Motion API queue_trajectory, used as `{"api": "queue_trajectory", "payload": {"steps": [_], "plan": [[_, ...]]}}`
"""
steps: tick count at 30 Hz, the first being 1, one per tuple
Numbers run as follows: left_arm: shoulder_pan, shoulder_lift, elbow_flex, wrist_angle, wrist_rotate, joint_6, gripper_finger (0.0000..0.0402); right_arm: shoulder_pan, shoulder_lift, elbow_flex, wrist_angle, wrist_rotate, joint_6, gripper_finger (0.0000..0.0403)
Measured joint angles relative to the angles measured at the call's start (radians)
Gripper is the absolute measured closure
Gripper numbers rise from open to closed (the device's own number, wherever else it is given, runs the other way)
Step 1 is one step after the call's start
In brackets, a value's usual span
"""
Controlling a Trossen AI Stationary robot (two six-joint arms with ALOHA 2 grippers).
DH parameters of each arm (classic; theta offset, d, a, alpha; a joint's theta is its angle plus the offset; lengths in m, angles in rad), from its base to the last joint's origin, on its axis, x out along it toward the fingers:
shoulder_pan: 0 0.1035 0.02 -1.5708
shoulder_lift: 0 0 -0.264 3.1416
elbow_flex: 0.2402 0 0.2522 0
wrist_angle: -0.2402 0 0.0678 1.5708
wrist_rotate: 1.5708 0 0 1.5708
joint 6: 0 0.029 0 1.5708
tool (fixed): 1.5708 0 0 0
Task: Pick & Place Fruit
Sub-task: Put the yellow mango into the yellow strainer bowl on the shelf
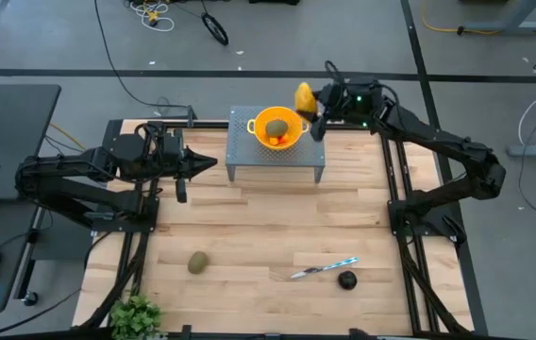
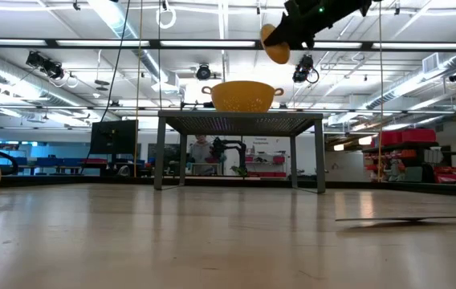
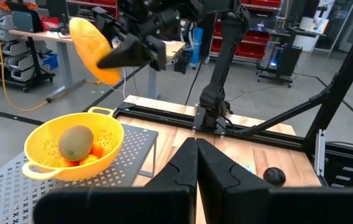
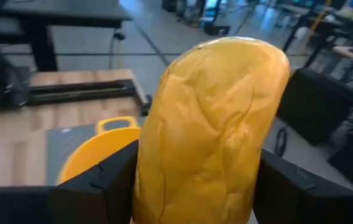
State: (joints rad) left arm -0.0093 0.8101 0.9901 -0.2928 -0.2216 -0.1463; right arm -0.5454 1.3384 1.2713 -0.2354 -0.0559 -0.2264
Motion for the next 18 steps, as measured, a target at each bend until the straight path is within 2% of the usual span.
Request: {"api": "queue_trajectory", "payload": {"steps": [15, 18], "plan": [[0.000, 0.000, 0.000, 0.000, 0.000, -0.016, 0.0397, -0.073, 0.002, 0.000, 0.025, -0.039, -0.014, 0.0152], [0.000, 0.000, 0.000, 0.000, -0.003, -0.016, 0.0397, -0.082, 0.008, 0.000, 0.075, -0.113, -0.036, 0.0152]]}}
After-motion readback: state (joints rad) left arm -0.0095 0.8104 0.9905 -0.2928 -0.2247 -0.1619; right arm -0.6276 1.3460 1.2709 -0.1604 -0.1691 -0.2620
